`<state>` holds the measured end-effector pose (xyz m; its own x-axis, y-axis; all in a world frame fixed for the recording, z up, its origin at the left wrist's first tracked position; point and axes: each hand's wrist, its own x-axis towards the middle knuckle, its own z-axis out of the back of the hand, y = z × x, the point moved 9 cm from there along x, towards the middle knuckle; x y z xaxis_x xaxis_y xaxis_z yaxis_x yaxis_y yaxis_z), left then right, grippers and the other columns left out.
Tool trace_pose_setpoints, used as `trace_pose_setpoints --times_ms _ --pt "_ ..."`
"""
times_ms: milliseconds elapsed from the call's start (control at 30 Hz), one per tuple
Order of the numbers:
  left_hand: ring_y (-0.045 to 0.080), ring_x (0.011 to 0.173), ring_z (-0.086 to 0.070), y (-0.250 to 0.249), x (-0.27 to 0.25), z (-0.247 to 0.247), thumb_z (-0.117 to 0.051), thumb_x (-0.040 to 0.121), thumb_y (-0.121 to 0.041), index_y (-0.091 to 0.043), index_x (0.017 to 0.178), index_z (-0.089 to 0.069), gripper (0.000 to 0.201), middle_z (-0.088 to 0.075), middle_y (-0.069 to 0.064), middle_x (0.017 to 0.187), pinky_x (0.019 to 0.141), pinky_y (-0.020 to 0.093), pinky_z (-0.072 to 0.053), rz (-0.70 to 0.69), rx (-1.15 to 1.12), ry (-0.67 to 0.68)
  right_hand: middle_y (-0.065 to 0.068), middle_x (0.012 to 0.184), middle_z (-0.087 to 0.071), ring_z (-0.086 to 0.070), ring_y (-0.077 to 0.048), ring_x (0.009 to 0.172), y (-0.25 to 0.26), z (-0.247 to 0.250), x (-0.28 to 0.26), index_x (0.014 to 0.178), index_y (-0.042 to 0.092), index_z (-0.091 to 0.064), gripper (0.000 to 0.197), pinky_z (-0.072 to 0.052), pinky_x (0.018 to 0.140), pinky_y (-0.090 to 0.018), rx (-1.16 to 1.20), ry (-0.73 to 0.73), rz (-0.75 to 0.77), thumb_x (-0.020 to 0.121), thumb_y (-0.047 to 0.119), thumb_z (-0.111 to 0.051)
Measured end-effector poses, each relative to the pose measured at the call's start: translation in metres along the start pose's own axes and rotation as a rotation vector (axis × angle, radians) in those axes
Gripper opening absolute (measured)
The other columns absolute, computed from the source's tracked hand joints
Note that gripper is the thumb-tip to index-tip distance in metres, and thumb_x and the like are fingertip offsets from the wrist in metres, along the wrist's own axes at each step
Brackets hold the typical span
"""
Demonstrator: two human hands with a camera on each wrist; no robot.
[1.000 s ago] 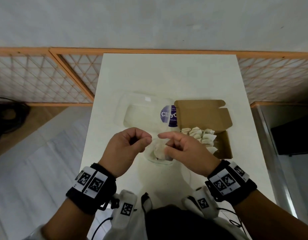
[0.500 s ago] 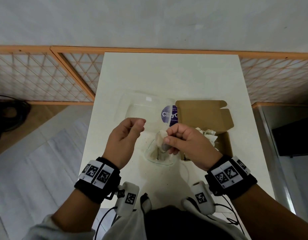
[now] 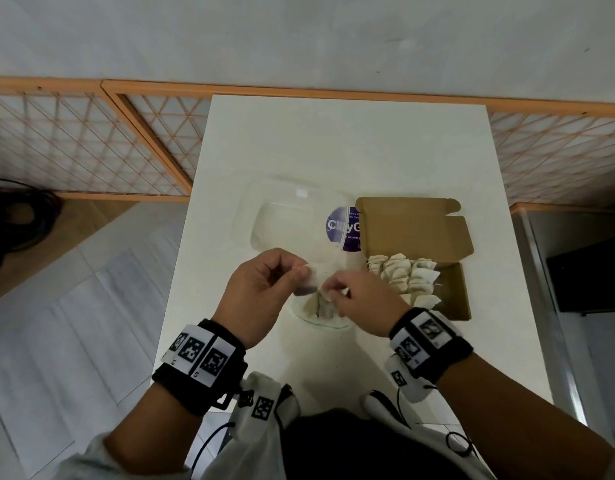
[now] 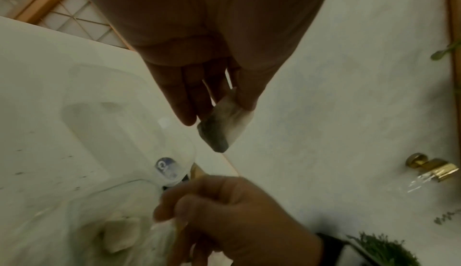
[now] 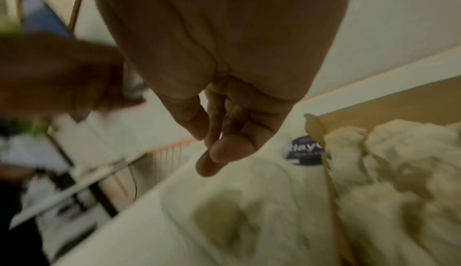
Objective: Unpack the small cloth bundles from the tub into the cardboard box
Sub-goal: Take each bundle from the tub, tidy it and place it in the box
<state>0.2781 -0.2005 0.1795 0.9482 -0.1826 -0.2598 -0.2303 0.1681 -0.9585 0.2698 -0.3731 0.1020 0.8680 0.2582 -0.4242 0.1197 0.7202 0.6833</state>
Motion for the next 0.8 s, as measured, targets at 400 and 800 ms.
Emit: trace_pose_setpoints --times_ms 400,800 --pt "0.029 0.084 -0.075 0.031 -0.016 0.007 -0.067 0.101 -0.018 -0.014 0.09 -0.071 0.012 -0.079 0.008 0.086 0.084 0.045 -0.061 0.122 0.137 0.016 -0.009 0.129 -0.064 -0.066 -0.032 0.113 -0.054 -0.074 0.044 0.135 0.017 -0.043 0.052 -0.057 0.096 -0.045 -0.364 0.044 -0.143 0.097 0.05 -0.06" --pt "0.022 0.081 -0.077 0.031 -0.018 0.005 -0.065 0.101 -0.013 -0.007 0.092 -0.07 0.012 -0.078 0.01 0.085 0.08 0.029 -0.058 0.173 0.102 0.036 -0.003 0.123 -0.067 -0.065 -0.025 0.113 -0.045 -0.062 0.037 0.126 0.019 -0.061 0.023 -0.051 0.091 -0.033 -0.44 0.027 -0.144 0.106 0.026 -0.05"
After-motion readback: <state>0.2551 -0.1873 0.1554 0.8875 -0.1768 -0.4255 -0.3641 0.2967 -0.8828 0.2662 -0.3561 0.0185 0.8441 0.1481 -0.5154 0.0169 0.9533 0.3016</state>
